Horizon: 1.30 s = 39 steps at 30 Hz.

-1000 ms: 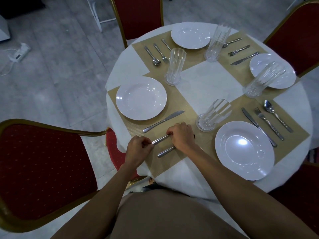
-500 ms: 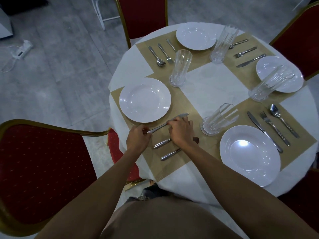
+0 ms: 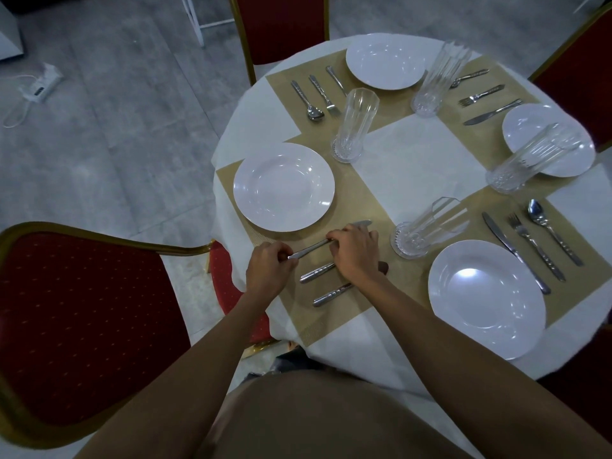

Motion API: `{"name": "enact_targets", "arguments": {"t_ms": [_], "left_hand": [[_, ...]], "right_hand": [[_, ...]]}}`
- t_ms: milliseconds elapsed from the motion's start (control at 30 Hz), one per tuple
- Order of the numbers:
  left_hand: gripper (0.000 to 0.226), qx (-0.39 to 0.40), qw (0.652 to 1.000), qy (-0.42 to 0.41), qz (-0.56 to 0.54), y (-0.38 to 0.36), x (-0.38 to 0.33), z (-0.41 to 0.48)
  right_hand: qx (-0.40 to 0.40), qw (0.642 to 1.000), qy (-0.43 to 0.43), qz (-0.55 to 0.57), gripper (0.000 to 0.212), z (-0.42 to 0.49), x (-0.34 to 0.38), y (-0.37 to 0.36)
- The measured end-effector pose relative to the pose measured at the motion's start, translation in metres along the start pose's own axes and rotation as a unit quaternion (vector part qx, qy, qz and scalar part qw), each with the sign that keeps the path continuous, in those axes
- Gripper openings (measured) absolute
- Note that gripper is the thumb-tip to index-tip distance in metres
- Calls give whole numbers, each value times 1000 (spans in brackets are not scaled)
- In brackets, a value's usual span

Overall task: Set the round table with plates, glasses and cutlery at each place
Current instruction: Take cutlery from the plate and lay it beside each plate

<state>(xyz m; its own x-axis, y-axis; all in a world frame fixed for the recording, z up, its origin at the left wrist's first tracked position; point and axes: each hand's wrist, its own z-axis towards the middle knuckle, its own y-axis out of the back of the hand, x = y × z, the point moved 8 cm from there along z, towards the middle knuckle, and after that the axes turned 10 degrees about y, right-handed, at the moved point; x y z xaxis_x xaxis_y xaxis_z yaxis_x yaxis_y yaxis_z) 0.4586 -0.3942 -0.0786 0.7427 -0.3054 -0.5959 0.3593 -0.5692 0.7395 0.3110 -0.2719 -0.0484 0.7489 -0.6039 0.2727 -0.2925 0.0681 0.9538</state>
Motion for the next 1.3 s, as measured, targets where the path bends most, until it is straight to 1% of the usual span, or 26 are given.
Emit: {"name": "enact_targets", "arguments": {"t_ms": [200, 500, 633, 733, 867, 1000, 1133, 1200, 1300], "left_hand": [[18, -10, 1000, -10, -8, 0, -1, -2], [17, -7, 1000, -2, -8, -2, 0, -2], [19, -5, 1000, 1, -11, -2, -1, -2], [25, -9, 999, 19, -45, -2, 2, -4], [25, -1, 996, 32, -86, -3, 9, -13], [21, 17, 997, 3, -69, -12, 10, -28], [27, 38, 998, -22, -41, -22, 9, -43], [31, 38, 998, -22, -37, -24, 9, -47], [29, 24, 999, -24, -34, -21, 6, -49]], "right_hand": [[2, 1000, 3, -5, 28, -3, -2, 1], [17, 1000, 0, -12, 29, -2, 1, 5], [23, 1000, -7, 18, 31, -3, -1, 8], [7, 999, -12, 46, 33, -10, -5, 14], [-16, 997, -19, 67, 33, -25, -7, 21], [-20, 997, -33, 70, 30, -40, -8, 19], [1, 997, -38, 72, 25, -47, -8, 11], [12, 998, -26, 59, 25, -47, -4, 9], [18, 999, -12, 37, 24, -45, 0, 8]]}}
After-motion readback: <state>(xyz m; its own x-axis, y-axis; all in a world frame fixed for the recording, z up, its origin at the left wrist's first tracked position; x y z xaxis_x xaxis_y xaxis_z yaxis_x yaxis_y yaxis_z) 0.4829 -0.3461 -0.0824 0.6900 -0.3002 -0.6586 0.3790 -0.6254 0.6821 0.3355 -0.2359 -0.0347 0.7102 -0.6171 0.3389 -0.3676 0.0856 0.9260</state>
